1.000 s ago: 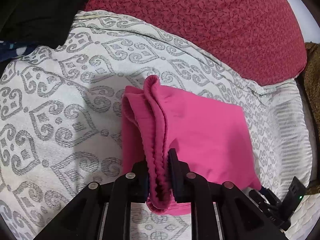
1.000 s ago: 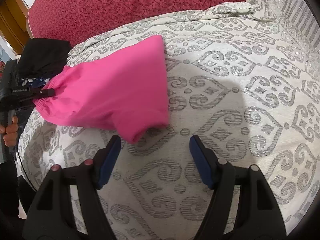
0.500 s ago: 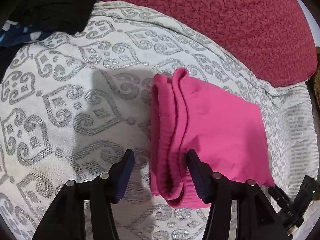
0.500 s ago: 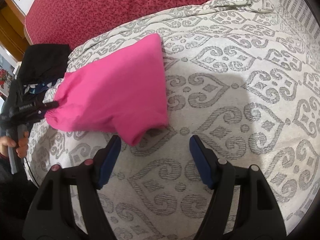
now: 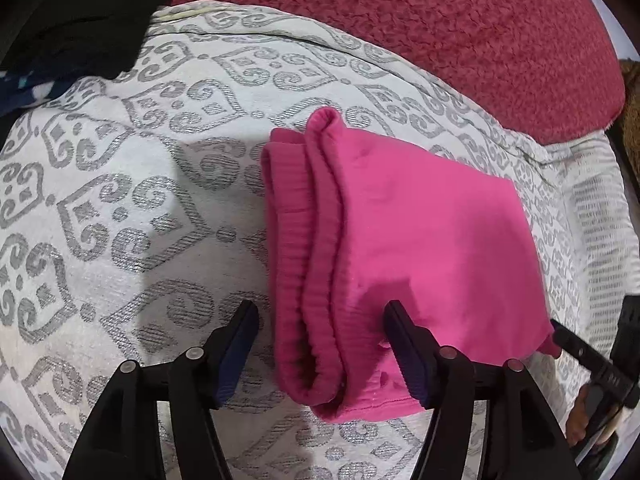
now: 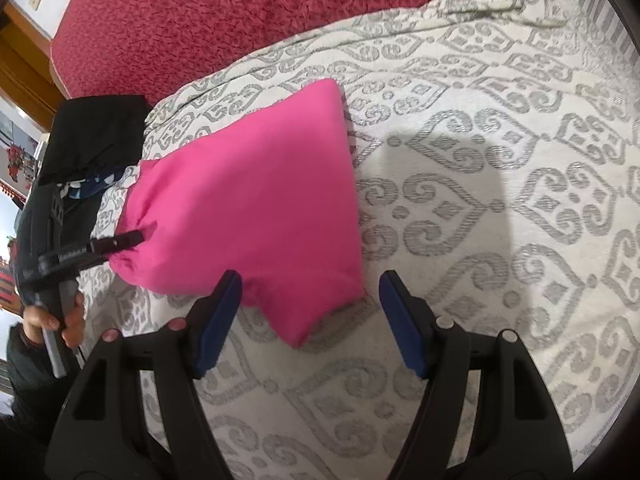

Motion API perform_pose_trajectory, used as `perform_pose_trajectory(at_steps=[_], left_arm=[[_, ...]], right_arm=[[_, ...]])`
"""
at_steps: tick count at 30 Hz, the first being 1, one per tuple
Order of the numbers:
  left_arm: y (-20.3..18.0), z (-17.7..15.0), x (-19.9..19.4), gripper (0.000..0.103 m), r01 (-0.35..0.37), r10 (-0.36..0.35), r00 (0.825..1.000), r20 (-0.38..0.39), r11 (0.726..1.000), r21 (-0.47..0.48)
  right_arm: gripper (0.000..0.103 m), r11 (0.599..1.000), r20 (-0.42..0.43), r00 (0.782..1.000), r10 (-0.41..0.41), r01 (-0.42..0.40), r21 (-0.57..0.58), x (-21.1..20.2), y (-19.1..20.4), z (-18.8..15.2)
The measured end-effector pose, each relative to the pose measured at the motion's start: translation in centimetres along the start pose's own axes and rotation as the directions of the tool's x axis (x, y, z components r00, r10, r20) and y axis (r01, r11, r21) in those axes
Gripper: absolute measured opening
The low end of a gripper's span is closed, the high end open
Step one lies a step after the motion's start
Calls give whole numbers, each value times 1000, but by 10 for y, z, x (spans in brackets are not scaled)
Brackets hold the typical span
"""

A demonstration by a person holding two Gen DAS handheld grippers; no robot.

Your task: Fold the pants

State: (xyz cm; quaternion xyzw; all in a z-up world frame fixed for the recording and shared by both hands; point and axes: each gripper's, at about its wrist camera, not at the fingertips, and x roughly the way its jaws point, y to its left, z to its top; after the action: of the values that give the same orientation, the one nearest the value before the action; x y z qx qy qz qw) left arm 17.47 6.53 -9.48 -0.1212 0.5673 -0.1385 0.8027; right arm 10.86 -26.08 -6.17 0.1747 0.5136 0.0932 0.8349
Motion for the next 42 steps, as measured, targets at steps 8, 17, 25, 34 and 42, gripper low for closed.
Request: perform_pose_trajectory(at_steps=[8,17,25,34,42], left_arm=[[-7,3,6,78,-6,6,1000,8,998,64],[-10,9,14,88,4,-6,1000,25,996,84],[0,16,13,88,67,-68,997,22,998,19],[3,21,17,86,100,-101,995,25,994,33],[-8,28,23,57,14,-17,999,51,997,69]], right_arm=[[72,998,-53,998,12,-9,65,23,-6,26],[72,998,-87,996,17,-12,56,40,-1,40],[72,991,-103,992,69,-57,121,52,-13,60],[67,991,-115,991,73,-58,124,67,-14,80],[56,986,-109,993,54,-36,163,75,-17,92]])
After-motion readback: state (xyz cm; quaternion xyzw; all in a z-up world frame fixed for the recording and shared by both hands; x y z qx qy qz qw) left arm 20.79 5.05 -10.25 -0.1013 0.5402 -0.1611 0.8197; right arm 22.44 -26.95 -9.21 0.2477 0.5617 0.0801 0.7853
